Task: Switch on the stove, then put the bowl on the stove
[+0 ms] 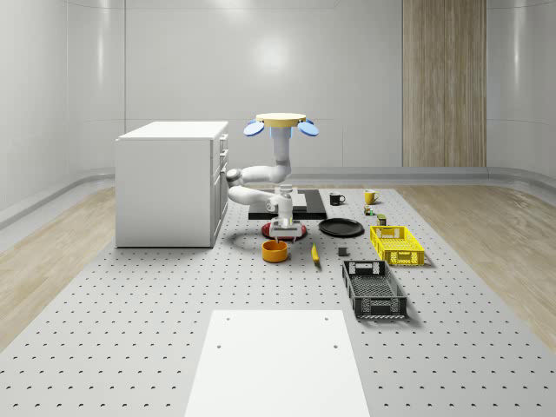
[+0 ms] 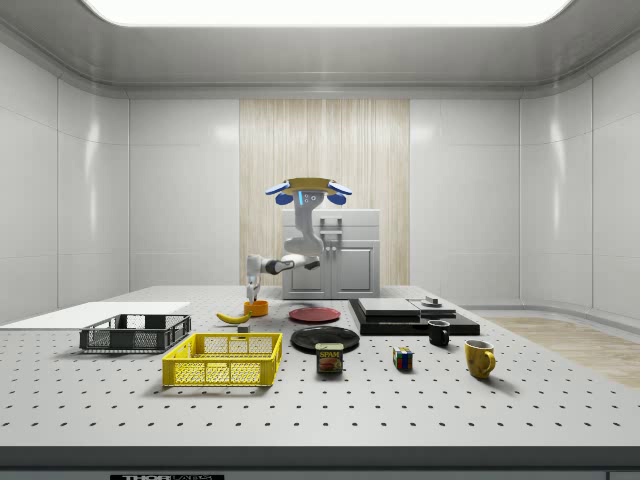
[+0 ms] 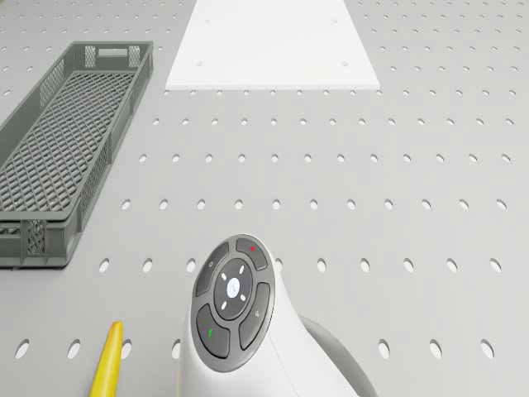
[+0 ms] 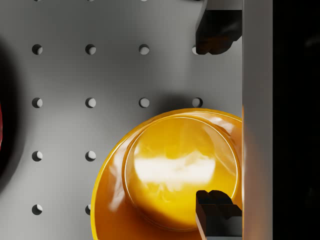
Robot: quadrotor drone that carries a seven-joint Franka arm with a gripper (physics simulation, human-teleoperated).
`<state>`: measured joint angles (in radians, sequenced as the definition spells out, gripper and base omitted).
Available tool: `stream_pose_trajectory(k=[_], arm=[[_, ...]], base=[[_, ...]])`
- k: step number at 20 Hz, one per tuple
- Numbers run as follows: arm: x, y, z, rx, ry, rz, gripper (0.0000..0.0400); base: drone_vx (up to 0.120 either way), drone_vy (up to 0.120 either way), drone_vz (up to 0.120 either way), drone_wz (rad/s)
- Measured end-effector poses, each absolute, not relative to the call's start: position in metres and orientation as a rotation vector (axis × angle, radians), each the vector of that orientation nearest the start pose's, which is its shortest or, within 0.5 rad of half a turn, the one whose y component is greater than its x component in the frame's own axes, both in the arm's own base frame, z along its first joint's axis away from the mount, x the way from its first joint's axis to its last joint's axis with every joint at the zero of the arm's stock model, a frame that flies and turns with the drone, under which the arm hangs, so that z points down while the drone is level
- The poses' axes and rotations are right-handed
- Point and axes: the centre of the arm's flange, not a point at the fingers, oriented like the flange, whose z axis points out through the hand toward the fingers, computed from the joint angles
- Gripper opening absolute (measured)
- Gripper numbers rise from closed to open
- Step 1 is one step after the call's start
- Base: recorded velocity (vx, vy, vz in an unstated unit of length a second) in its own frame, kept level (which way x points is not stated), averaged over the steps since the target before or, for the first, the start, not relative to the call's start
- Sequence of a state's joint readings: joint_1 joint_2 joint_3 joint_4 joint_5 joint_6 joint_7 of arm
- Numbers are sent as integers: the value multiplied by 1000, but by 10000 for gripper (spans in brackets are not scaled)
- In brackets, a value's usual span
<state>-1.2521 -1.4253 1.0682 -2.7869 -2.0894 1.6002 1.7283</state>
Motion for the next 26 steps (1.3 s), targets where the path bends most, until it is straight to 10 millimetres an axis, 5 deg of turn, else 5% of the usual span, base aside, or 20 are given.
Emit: stream_pose_trajectory(k=[13, 26], arm=[[307, -29, 610, 0, -2, 786, 400], [307, -29, 616, 0, -2, 786, 400]], base=[[0, 0, 0, 0], [0, 0, 0, 0]])
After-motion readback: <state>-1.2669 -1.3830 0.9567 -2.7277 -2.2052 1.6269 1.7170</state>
